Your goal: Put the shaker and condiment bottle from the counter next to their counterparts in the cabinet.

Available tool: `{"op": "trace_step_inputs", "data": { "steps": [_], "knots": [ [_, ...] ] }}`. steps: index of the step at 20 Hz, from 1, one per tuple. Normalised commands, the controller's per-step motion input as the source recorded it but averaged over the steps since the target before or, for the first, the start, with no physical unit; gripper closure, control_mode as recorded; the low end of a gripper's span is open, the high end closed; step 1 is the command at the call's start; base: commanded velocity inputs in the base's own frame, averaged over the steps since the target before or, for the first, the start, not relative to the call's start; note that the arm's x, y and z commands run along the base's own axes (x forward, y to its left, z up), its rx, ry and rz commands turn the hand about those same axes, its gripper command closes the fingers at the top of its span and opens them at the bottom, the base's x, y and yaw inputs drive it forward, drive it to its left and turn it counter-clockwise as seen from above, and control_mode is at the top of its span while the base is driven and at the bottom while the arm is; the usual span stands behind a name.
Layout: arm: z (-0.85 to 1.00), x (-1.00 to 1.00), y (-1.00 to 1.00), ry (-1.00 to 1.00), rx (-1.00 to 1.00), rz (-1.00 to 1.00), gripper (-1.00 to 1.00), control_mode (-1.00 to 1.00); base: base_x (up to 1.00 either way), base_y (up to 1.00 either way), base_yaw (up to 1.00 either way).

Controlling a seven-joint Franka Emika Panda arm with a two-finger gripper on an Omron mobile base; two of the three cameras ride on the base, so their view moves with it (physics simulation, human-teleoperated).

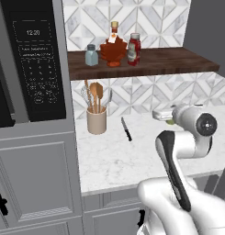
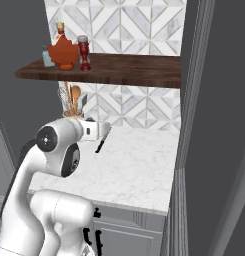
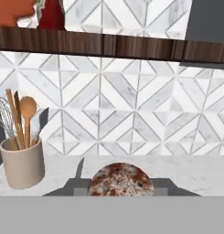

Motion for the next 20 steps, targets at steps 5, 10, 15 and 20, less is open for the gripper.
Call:
{"op": "trace_step_inputs", "data": {
  "steps": [5,10,15,20],
  "knots": [
    [0.64,-0.79,0.43,-0.06,-0.15,0.25,1.0,-1.0,0.0,0.0,0.0],
    [0.44,-1.0,0.46,0.0,-0.19,0.15,1.0,-1.0,0.0,0.0,0.0],
    [0.65,-0.88,0.43,-0.04,-0.12,0.06,1.0,-1.0,0.0,0.0,0.0],
    [0.89,-0.14,0.28,-0.15,-0.01,0.0,1.0,-1.0,0.0,0.0,0.0]
  ]
}}
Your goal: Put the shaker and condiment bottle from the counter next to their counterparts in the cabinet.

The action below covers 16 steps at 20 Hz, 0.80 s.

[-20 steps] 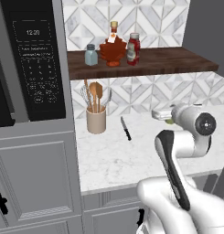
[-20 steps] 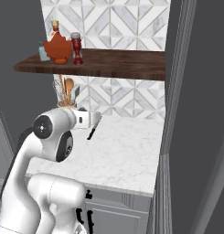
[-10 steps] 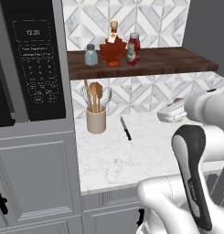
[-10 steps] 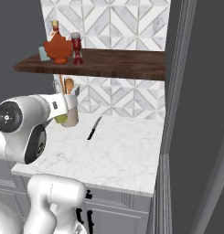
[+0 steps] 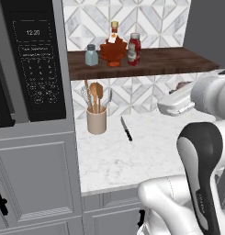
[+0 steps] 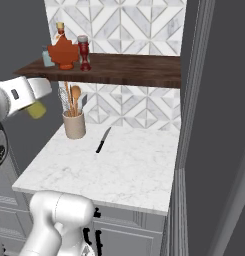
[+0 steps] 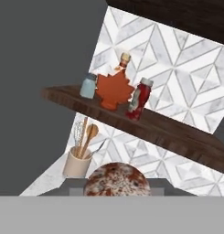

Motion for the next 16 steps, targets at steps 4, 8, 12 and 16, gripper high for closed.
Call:
{"op": "trace_step_inputs", "data": {
  "steps": [4,8,12,16],
  "knots": [
    [0.23,0.0,0.13,-0.09,0.0,0.0,1.0,-1.0,0.0,0.0,0.0],
    [-0.26,0.0,-0.08,-0.02,0.31,-0.17,1.0,-1.0,0.0,0.0,0.0],
    [0.0,-0.01,0.02,-0.24,0.71,-0.26,1.0,-1.0,0.0,0.0,0.0],
    [0.0,-0.07,0.64,-0.19,0.43,-0.13,1.0,-1.0,0.0,0.0,0.0]
  ]
}}
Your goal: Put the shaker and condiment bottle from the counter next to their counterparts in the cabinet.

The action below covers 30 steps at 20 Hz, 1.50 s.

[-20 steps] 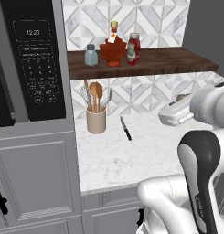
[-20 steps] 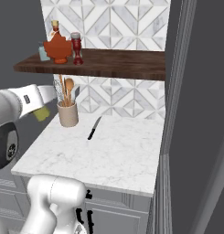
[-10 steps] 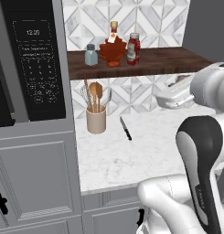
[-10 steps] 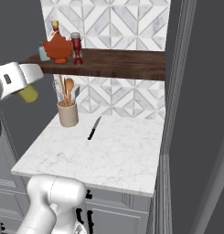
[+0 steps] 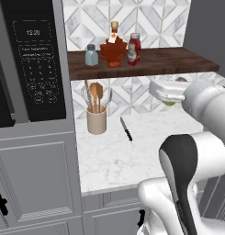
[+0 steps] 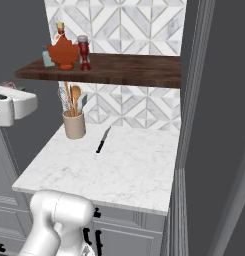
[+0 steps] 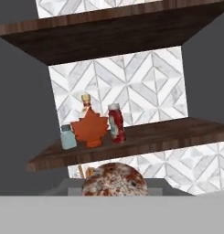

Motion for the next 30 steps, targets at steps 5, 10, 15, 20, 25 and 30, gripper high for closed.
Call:
{"op": "trace_step_inputs", "data": {
  "steps": [5,10,15,20,25,30],
  "knots": [
    [0.04,0.17,0.66,0.21,0.0,0.34,1.0,-1.0,0.0,0.0,0.0],
    [0.12,0.0,-0.16,-0.04,0.08,0.2,1.0,-1.0,0.0,0.0,0.0],
    [0.08,0.0,0.02,-0.13,0.06,0.42,1.0,-1.0,0.0,0.0,0.0],
    [0.03,0.19,0.02,-0.07,0.03,0.07,1.0,-1.0,0.0,0.0,0.0],
    [0.51,0.12,0.5,0.01,-0.08,0.0,1.0,-1.0,0.0,0.0,0.0],
    [0.08,0.13,0.22,0.05,-0.07,0.0,1.0,-1.0,0.0,0.0,0.0]
  ]
}}
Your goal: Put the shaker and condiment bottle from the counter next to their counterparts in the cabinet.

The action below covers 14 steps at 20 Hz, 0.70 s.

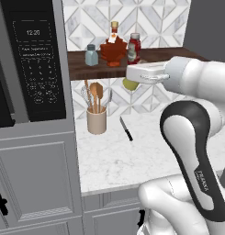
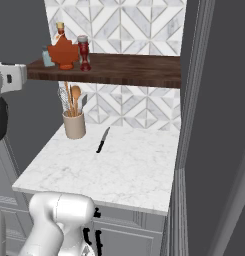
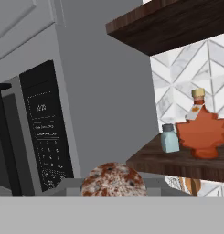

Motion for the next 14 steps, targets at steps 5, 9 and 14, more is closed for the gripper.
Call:
{"op": "trace_step_inputs", "data": {
  "steps": [5,9,14],
  "knots": [
    [0.06,0.46,0.0,0.03,-0.01,0.16,1.0,-1.0,0.0,0.0,0.0],
    [0.0,0.4,0.03,0.08,-0.11,0.19,1.0,-1.0,0.0,0.0,0.0],
    [0.08,0.06,0.12,0.09,-0.2,0.09,1.0,-1.0,0.0,0.0,0.0]
  ]
}}
